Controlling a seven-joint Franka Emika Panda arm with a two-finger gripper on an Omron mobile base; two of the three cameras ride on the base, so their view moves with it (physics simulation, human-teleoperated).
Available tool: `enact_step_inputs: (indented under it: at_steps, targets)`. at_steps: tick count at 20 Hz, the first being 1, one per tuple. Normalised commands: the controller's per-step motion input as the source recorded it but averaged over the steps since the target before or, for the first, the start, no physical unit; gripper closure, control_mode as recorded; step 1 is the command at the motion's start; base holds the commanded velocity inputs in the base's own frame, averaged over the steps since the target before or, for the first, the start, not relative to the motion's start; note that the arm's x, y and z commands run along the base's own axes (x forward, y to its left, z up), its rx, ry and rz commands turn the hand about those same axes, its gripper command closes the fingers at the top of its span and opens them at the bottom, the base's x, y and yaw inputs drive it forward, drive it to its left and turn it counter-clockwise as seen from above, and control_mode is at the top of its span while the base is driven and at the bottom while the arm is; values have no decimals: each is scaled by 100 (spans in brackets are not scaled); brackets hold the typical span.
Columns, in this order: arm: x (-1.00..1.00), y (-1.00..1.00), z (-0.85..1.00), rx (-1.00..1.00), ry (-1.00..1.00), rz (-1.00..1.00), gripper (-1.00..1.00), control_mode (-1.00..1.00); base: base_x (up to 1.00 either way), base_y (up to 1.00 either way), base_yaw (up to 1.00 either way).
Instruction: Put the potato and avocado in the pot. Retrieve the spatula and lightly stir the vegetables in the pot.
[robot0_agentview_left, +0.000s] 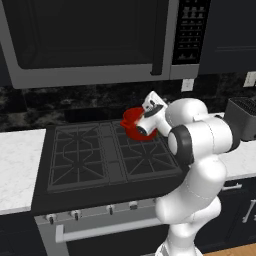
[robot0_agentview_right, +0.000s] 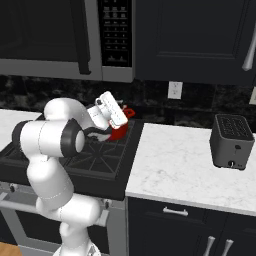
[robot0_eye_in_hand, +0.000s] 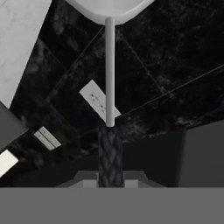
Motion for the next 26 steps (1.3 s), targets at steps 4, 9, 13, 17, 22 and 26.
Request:
enact_step_inputs:
  at_steps: [4,9,13,17,22,26]
  targets:
    - [20,31,0,-26,0,18,100,-100,0,0,0]
    - [21,39,0,-23,2,16,100,-100,0,0,0]
    - [24,40,-17,-23,9,13,100,-100,0,0,0]
    - [6,25,-20,-24,4,7,100,-100,0,0,0]
    - [1,5,-2,-7,-4,0,100,-100,0,0,0]
    - [7,0,0,-9,-30,0,100,-100,0,0,0]
